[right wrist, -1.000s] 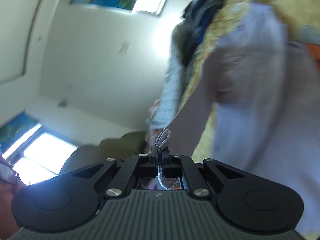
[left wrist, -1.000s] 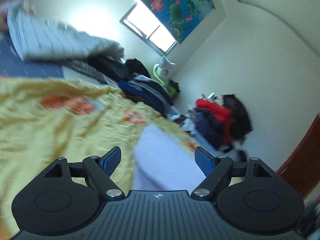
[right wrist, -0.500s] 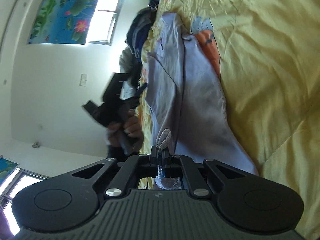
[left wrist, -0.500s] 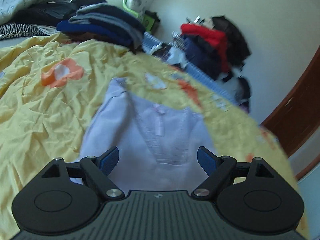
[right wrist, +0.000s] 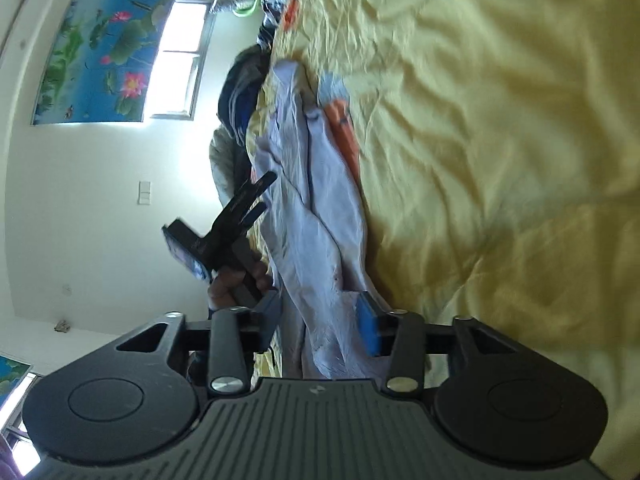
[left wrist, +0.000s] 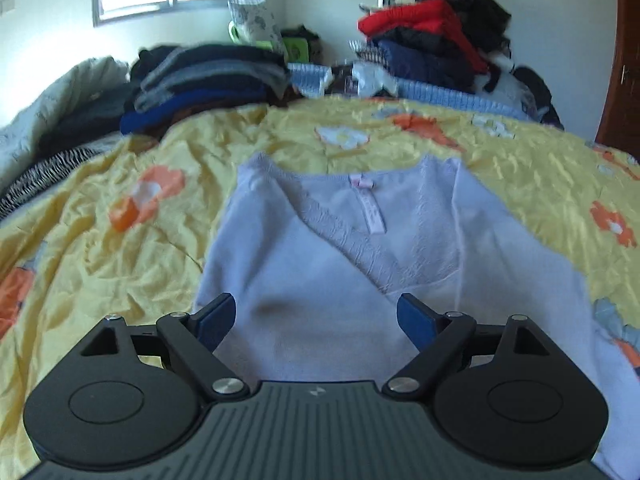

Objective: Fold small clothes

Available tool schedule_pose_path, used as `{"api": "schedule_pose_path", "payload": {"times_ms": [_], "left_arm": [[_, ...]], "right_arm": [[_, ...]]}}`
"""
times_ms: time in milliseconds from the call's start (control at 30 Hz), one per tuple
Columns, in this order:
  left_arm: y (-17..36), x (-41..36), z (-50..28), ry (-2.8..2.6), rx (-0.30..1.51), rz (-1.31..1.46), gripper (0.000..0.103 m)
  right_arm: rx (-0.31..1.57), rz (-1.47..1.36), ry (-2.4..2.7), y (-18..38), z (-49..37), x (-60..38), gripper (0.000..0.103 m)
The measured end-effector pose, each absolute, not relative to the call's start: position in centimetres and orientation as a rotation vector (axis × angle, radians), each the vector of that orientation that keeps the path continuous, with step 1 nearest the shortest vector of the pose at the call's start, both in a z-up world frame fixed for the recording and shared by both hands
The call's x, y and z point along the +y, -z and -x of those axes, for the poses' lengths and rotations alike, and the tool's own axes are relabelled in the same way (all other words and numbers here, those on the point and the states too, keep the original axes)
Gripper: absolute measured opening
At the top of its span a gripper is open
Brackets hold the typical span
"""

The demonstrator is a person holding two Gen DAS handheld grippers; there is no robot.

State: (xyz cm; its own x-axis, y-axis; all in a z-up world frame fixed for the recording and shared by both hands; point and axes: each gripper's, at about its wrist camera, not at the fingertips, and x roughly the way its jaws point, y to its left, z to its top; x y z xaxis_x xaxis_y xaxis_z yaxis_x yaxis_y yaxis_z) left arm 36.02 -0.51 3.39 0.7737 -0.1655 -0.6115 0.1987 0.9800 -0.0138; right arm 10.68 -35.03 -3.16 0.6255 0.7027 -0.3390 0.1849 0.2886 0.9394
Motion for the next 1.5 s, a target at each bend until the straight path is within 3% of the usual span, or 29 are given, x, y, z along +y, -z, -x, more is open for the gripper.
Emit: {"api": "schedule_pose_path", "payload": {"times_ms": [233, 433, 567, 633, 700, 900, 1067, 1300, 1500], "left_arm": [[-6.5, -3.1, -28.0, 0.275, 0.58, -0.081, 0.089], [-4.0, -6.7, -23.9, 0.437, 0.648, -0.242, 0.089], [-1.5, -7.9, -23.6, 0.438, 0.699, -0.28, 0.091], [-1.3, -7.8, -23.4, 0.438, 0.689, -0.274, 0.092], [-1.3, -7.5, -23.1, 0.436, 0.691, -0.261, 0.092], [-4.2, -6.8, -18.1, 0.432, 0.597, -0.224, 0.092], [-3.8, -10.2, -12.3, 0.624, 0.593, -0.269, 0.092], [-0.6, -12.3, -11.6, 0.651, 0.689, -0.252, 0.093], [-0.1, -12.2, -11.6, 0.68, 0.671, -0.239, 0.103]], "right_arm": [[0.94, -1.195, -0.422, 3.0, -9.7, -34.0, 0.047], [0.915, -1.172, -0.48, 2.2, -10.9, -33.0, 0.048], [1.012, -1.121, -0.452, 2.9, -12.3, -31.9, 0.052], [1.05, -1.063, -0.398, 3.4, -12.0, -31.8, 0.035], [1.056, -1.072, -0.396, 3.5, -11.5, -32.1, 0.035], [0.922, -1.047, -0.46, -0.5, -14.0, -32.8, 0.054], [0.904, -1.074, -0.63, -2.8, -22.8, -31.3, 0.074], [1.193, -0.885, -0.642, -0.4, -33.9, -22.9, 0.073], [1.249, -0.786, -0.589, 1.0, -35.9, -20.4, 0.07]]}}
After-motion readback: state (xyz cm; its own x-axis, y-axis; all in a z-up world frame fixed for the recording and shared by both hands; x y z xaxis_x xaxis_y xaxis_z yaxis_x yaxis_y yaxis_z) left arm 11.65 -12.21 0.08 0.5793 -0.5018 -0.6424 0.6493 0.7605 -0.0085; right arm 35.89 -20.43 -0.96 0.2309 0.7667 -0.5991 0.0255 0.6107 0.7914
